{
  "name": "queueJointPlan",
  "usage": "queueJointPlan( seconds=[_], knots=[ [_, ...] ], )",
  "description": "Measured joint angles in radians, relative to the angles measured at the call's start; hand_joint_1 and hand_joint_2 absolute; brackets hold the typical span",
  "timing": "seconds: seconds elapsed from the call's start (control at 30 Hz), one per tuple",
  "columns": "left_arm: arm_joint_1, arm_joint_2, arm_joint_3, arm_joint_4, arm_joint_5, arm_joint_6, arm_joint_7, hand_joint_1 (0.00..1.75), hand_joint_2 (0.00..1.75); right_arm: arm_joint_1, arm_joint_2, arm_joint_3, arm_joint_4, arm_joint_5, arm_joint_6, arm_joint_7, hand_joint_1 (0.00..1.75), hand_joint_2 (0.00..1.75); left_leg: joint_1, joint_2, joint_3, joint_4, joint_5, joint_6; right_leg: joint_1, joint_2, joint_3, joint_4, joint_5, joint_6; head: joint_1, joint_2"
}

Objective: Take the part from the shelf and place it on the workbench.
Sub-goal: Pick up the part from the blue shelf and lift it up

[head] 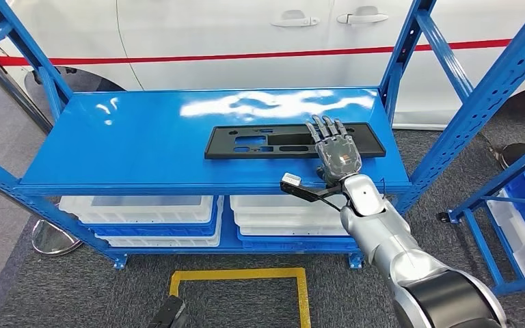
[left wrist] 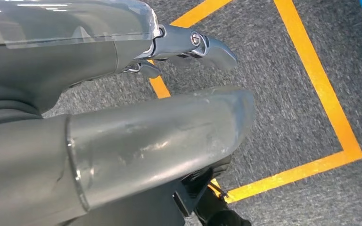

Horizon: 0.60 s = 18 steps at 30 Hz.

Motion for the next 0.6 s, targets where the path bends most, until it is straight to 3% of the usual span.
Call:
queueJointPlan(
  seconds=[0.07,0.1,0.13,0.23,0.3,0.4,0.47,0.53,0.57,0.6],
  knots=[
    [0.001,0.000,0.000,0.000,0.000,0.000,0.000,0.00,0.00,0.002,0.003,0.000,0.004,-0.002,0.003,-0.006,0.00,1.75,0.002,0.000,-0.056,0.113,-0.039,-0.004,0.001,-0.001,0.000,0.000,-0.001,-0.002,0.000,0.000],
    [0.002,0.000,0.000,0.000,0.001,0.000,0.000,0.00,0.00,0.003,0.004,0.000,0.006,-0.004,0.006,-0.011,0.00,1.75,0.002,0.000,-0.062,0.122,-0.031,-0.004,0.002,-0.001,0.000,0.001,-0.001,-0.002,0.000,0.000],
    [0.002,0.000,0.000,0.000,0.001,0.000,0.000,0.00,0.00,0.004,0.006,0.000,0.008,-0.007,0.011,-0.017,0.00,1.75,0.002,0.000,-0.049,0.092,-0.006,-0.002,0.002,-0.001,0.001,0.001,-0.001,-0.002,0.000,0.000],
    [-0.002,0.000,0.000,0.000,0.003,0.000,-0.001,0.00,0.00,0.002,0.010,0.003,0.009,-0.016,0.019,-0.029,0.00,1.75,-0.001,0.000,0.046,-0.110,0.087,0.013,0.003,0.001,0.003,0.002,-0.003,0.004,0.000,0.000],
    [-0.004,0.001,0.000,0.000,0.004,0.000,-0.002,0.00,0.00,0.002,0.012,0.007,0.010,-0.024,0.019,-0.031,0.00,1.75,-0.007,-0.001,0.073,-0.171,0.099,0.022,0.005,0.001,0.001,0.000,-0.002,0.015,0.000,0.000],
    [-0.003,0.002,-0.001,0.000,0.004,-0.001,-0.002,0.00,0.00,0.000,0.015,0.011,0.010,-0.037,0.019,-0.039,0.00,1.75,-0.005,-0.001,0.079,-0.186,0.108,0.038,0.005,0.001,0.000,0.000,-0.005,0.034,0.000,0.000],
    [-0.004,0.002,-0.001,0.000,0.004,-0.002,-0.004,0.00,0.00,-0.003,0.015,0.013,0.010,-0.045,0.020,-0.046,0.00,1.75,0.000,0.001,0.085,-0.199,0.115,0.050,0.005,0.000,-0.027,0.058,-0.042,0.042,0.001,0.000],
    [-0.005,0.002,-0.001,0.000,0.004,-0.003,-0.005,0.00,0.00,-0.001,0.015,0.016,0.011,-0.052,0.021,-0.051,0.00,1.75,-0.002,0.002,0.085,-0.200,0.114,0.056,0.004,0.000,-0.089,0.186,-0.103,0.048,0.001,0.000],
    [-0.004,0.002,-0.001,0.000,0.004,-0.003,-0.005,0.00,0.00,0.003,0.015,0.018,0.011,-0.055,0.022,-0.053,0.00,1.75,-0.003,0.002,0.085,-0.199,0.113,0.058,0.003,0.000,-0.118,0.241,-0.120,0.050,0.001,0.000],
    [-0.003,0.002,-0.001,0.000,0.004,-0.003,-0.006,0.00,0.00,0.006,0.015,0.020,0.012,-0.056,0.022,-0.053,0.00,1.75,-0.003,0.001,0.085,-0.198,0.111,0.058,0.003,0.000,-0.132,0.266,-0.119,0.051,0.001,0.000]
  ],
)
